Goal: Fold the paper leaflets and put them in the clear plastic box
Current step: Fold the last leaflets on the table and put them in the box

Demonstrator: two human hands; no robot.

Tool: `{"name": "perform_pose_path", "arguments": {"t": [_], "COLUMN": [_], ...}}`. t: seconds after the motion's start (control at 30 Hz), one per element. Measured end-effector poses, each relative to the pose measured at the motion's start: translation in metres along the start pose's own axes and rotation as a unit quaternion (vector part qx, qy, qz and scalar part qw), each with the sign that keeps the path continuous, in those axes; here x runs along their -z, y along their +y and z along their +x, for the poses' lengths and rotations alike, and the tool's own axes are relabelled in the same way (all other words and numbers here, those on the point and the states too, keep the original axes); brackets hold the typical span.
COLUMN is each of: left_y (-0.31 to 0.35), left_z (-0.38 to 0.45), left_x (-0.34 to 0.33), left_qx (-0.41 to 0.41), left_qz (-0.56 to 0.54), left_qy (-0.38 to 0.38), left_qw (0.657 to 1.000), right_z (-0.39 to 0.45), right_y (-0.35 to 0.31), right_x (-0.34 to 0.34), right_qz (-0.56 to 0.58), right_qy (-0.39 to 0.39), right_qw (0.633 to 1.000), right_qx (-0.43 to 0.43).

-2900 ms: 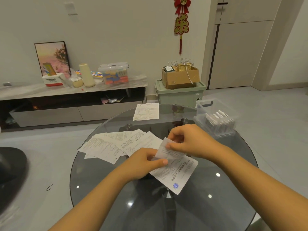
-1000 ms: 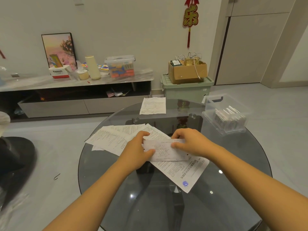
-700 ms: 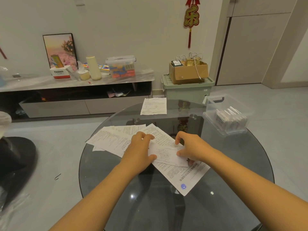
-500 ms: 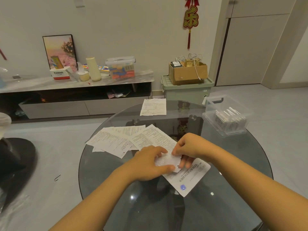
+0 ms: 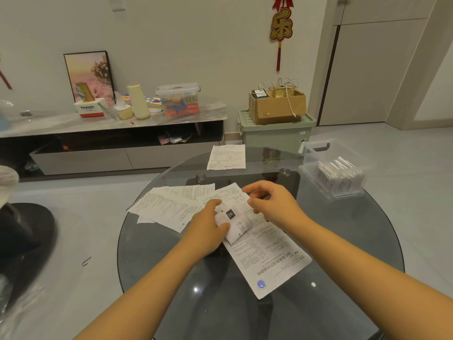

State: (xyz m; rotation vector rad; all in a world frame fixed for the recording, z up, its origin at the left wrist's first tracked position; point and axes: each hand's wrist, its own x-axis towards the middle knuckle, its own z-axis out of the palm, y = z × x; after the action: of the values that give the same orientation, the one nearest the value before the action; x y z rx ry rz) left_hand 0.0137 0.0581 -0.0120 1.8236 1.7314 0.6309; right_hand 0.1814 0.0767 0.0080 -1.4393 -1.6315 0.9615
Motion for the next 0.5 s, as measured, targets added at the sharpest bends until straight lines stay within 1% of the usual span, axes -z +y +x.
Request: {"name": "perform_pose_path", "arguments": {"t": [0.07,0.17,0.23,0.27,0.33,0.4,0.5], "left_y": [-0.006,-0.008,-0.006,-0.004,-0.002,-0.003,-0.005], "left_z": [0.003,0.007,0.008,0.007,0.005,0.003,0.003], "left_x": [-0.003,-0.005,-0.005,-0.005,-0.006,-0.007,-0.005], "left_qx": [-0.004,-0.016,-0.051,-0.069,-0.087,-0.081,-0.096], "left_qz": [0.034,0.092,0.149,0.181,0.213,0.214,0.231], "left_qy": [-0.005,0.014,0.035,0.033,0.007,-0.022,-0.026], "left_qw": [0.999,0.996,0.987,0.981,0.973,0.973,0.968], "right_z": [0.002,0.002,0.003,0.003,0.003,0.005,0.006], "right_y": [0.003,0.01,0.016,0.018,0.02,0.021,0.023], "right_x": [-0.005,-0.012,-0.015,-0.016,-0.017,-0.017,-0.019], "right_qz": [-0.039,-0.149,-0.213,-0.235,-0.262,-0.276,-0.299], "right_qy": [-0.043,-0.127,-0.166,-0.181,-0.194,-0.193,-0.185], "right_qw": [0.998,0.981,0.963,0.955,0.945,0.94,0.934], "right_qx": [0.003,0.009,0.016,0.021,0.036,0.049,0.071]}}
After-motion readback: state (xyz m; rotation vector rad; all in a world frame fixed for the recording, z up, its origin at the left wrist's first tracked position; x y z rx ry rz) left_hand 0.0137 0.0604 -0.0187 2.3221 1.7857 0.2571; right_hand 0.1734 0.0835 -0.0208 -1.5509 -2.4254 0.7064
